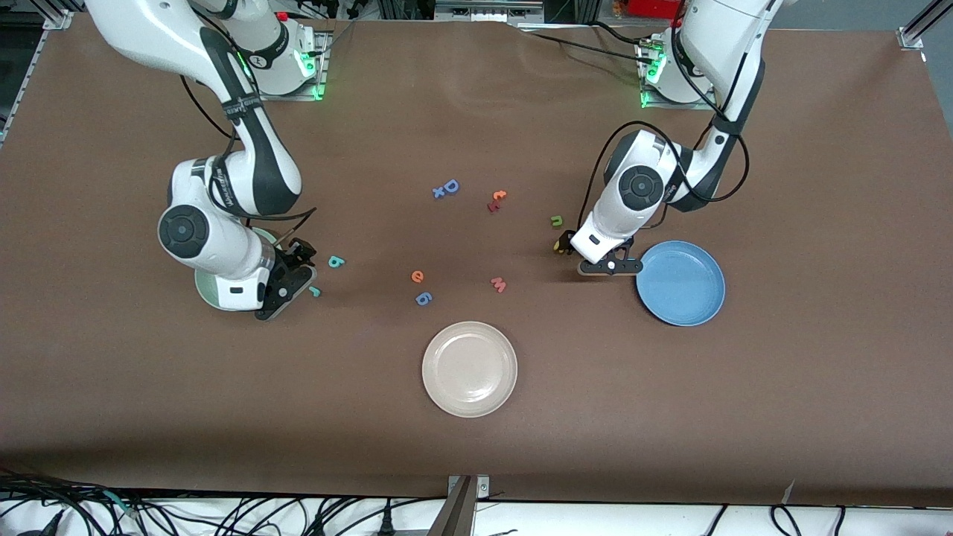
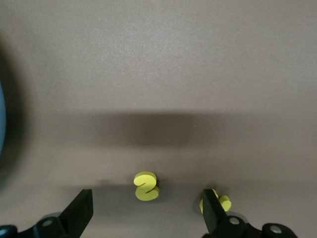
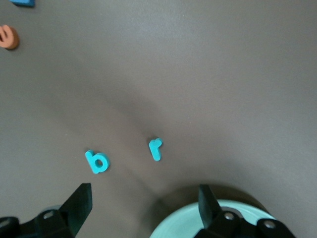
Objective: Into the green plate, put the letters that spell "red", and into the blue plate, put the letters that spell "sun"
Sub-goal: 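Grasp the teal r with the right gripper while the left gripper drops the z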
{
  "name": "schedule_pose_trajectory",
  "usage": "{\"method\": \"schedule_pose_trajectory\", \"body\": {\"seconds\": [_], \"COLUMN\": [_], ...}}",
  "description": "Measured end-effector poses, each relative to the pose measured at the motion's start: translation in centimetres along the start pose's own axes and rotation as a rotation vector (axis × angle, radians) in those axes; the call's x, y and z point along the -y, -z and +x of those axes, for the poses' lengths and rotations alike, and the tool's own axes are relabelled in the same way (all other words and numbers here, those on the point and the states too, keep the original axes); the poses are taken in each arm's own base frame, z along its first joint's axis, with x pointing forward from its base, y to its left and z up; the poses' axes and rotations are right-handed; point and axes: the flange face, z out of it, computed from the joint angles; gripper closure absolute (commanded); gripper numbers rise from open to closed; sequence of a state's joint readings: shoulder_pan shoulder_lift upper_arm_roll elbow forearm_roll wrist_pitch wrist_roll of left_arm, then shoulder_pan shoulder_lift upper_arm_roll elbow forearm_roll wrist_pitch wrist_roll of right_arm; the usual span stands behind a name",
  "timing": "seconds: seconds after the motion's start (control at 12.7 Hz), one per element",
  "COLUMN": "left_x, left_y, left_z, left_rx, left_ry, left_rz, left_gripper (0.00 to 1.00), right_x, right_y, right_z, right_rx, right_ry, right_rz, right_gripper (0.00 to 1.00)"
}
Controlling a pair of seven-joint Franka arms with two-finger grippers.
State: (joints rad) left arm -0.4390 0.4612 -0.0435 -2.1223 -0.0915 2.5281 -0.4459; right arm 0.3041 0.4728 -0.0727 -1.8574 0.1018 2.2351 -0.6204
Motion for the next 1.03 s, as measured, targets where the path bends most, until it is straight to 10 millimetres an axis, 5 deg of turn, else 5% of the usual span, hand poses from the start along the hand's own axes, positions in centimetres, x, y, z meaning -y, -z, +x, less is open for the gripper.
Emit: {"method": "schedule_pose_trajectory", "body": {"seconds": [0.16,0.39,0.55,0.71,1.03], "left_x": [0.1,0.2,0.2,0.2,0.4], "left_y": [-0.7,-1.2,-1.3,-1.5,-1.3], "left_z": [-0.1,-0.2,-0.2,-0.2,-0.1], "left_rx": [0.010,0.017,0.017,0.019,0.016], "left_ry": [0.001,0.002,0.002,0.002,0.004], "left_rz": [0.005,0.009,0.009,0.010,0.010], "left_gripper": [0.20,0.56,0.61,0.79,0.92], "right_x": [-0.2,-0.4,-0.4,-0.5,-0.7], "right_y": [-1.3,-3.3,-4.6,-5.3,-6.4], "right_z": [0.0,-0.1,-0.2,-0.2,0.0], "right_rx": [0.009,0.021,0.035,0.039,0.026], "right_ry": [-0.003,-0.038,-0.086,-0.118,-0.133], "right_rz": [0.005,0.011,0.017,0.016,0.004], "right_gripper": [0.29,0.30,0.30,0.34,0.36]}}
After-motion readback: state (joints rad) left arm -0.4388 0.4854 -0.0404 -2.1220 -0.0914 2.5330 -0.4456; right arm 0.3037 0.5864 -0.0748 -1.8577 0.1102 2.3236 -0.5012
